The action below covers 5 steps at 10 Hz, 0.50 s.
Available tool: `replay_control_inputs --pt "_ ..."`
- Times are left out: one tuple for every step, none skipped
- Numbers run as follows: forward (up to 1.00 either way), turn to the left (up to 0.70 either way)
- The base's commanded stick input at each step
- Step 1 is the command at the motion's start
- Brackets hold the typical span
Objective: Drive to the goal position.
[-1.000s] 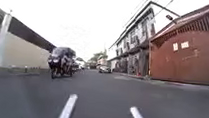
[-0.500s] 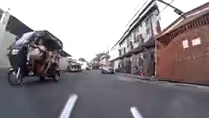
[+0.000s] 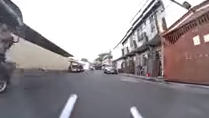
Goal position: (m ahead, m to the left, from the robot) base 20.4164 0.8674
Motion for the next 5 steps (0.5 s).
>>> replay_control_inputs --pt "1.00 0.00" --pt "1.00 0.00" --pt "1.00 0.00" --pt "1.00 0.00" --pt "1.00 0.00"
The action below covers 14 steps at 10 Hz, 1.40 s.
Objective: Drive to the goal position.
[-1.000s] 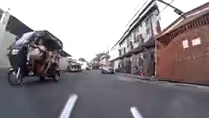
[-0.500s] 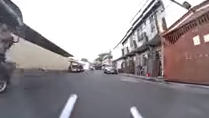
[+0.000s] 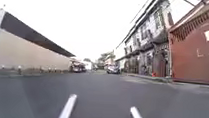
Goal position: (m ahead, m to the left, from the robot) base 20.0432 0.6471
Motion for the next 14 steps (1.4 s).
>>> replay_control_inputs --pt "1.00 0.00" --pt "1.00 0.00" --pt "1.00 0.00" --pt "1.00 -0.10" --pt "1.00 -0.38" --pt "1.00 -0.40" --pt "1.00 -0.40" --pt "1.00 -0.06" --pt "1.00 0.00" --pt "1.00 0.00" --pt "1.00 0.00" --pt "1.00 0.00" --pt "1.00 -0.14" --pt "1.00 -0.40"
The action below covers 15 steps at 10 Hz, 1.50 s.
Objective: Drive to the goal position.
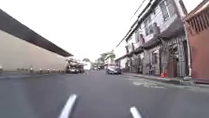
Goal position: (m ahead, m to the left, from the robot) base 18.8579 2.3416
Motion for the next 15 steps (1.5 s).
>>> replay_control_inputs --pt "1.00 -0.40" --pt "1.00 -0.36" --pt "1.00 -0.11" --pt "1.00 0.00" --pt "1.00 0.00" --pt "1.00 0.00" --pt "1.00 0.00" --pt "1.00 0.00" --pt "1.00 0.00" --pt "1.00 0.00" --pt "1.00 0.00" --pt "1.00 0.00" --pt "1.00 0.00" --pt "1.00 0.00" --pt "1.00 0.00"
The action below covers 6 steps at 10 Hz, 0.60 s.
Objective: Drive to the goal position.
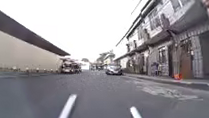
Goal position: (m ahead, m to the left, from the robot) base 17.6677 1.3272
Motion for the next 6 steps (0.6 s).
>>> replay_control_inputs --pt "1.00 0.00" --pt "1.00 0.00" --pt "1.00 0.00" --pt "1.00 0.00" --pt "1.00 0.00" --pt "1.00 0.00"
